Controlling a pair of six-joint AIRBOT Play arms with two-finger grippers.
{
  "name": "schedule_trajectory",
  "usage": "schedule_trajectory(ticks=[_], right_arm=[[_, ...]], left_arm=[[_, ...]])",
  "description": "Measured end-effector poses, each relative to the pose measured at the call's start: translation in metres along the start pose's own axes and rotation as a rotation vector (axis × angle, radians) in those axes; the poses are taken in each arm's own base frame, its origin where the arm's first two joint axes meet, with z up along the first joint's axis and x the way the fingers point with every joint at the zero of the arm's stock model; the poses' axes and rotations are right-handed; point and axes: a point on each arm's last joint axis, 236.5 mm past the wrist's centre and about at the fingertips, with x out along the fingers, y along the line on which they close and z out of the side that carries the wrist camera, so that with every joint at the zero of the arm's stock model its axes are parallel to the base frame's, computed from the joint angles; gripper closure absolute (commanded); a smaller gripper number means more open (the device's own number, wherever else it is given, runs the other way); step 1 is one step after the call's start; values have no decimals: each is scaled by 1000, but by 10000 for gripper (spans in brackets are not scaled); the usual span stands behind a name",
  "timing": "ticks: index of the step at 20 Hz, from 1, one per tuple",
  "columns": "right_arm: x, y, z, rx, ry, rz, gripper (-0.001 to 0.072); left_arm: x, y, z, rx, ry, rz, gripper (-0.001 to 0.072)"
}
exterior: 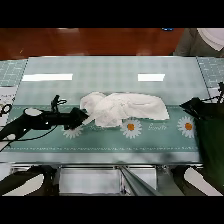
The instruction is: Fold the shirts.
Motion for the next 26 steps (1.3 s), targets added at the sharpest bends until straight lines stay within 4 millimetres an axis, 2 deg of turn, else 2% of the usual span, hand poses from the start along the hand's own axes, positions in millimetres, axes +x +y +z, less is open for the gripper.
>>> schedule_trajectory(ticks=[3,4,5,11,17,18,19,20,23,26], right_arm=[[2,-2,-3,1,11,-1,300],[4,-4,-5,4,21,-2,301],[6,-6,-7,10,37,-1,300],[27,-14,-29,67,164,29,300],[59,-1,-54,55,286,65,307],[66,3,-58,51,298,69,359],[72,9,-60,48,306,78,542],[79,12,-63,39,311,76,685],[86,38,-55,-17,300,136,687],[65,83,-22,-133,251,224,688]], left_arm=[[15,-13,12,25,-5,1,211],[18,-16,16,31,-6,0,432],[21,-19,20,36,-6,-2,683],[21,-49,29,155,33,-55,691],[18,-61,31,202,46,-79,691],[18,-62,31,204,46,-80,691],[18,-63,31,207,49,-82,691],[18,-63,31,208,49,-82,691],[12,-67,37,219,41,-95,691],[-18,-94,57,279,-5,-157,692]])
